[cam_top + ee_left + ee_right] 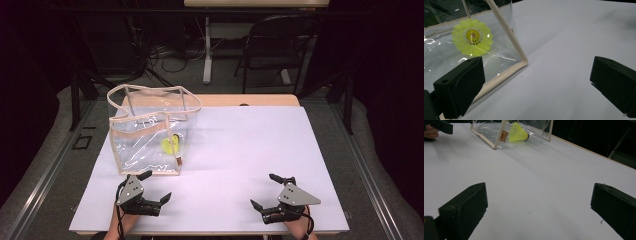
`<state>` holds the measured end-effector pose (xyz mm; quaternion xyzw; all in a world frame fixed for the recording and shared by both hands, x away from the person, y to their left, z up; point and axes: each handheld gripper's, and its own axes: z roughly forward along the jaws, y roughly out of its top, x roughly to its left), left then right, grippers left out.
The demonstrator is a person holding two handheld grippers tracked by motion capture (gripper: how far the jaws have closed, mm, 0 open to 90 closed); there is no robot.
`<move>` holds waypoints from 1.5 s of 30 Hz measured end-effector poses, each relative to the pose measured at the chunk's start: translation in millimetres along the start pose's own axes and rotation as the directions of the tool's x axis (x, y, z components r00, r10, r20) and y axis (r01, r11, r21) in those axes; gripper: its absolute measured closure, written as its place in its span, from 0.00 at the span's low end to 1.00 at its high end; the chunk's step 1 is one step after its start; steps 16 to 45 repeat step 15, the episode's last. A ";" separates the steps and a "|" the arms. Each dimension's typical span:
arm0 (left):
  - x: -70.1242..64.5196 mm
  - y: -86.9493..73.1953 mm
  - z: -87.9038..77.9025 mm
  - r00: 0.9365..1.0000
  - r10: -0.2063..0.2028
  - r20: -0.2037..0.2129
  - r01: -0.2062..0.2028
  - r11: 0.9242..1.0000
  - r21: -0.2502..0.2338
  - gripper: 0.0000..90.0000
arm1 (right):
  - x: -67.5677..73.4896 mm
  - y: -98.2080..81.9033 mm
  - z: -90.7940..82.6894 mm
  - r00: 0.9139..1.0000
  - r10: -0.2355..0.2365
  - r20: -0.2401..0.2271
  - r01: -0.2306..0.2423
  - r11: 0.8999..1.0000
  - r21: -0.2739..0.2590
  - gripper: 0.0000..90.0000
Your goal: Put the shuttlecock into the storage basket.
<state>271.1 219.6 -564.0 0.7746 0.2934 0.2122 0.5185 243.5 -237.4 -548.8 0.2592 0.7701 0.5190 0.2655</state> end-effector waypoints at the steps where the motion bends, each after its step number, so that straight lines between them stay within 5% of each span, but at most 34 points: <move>1: -0.2 0.2 0.0 1.000 0.002 -0.003 -0.002 1.000 0.002 0.00 | 0.1 0.0 -0.1 1.000 -0.001 0.000 0.001 1.000 0.001 0.00; 15: -2.7 4.7 -3.3 0.999 0.033 -0.015 -0.033 0.999 -0.014 0.00 | -0.2 0.0 0.0 1.000 -0.003 0.000 0.003 1.000 0.000 0.00; 45: -2.7 4.7 -3.3 0.999 0.033 -0.015 -0.033 0.999 -0.014 0.00 | -0.2 0.0 0.0 1.000 -0.003 0.000 0.003 1.000 0.000 0.00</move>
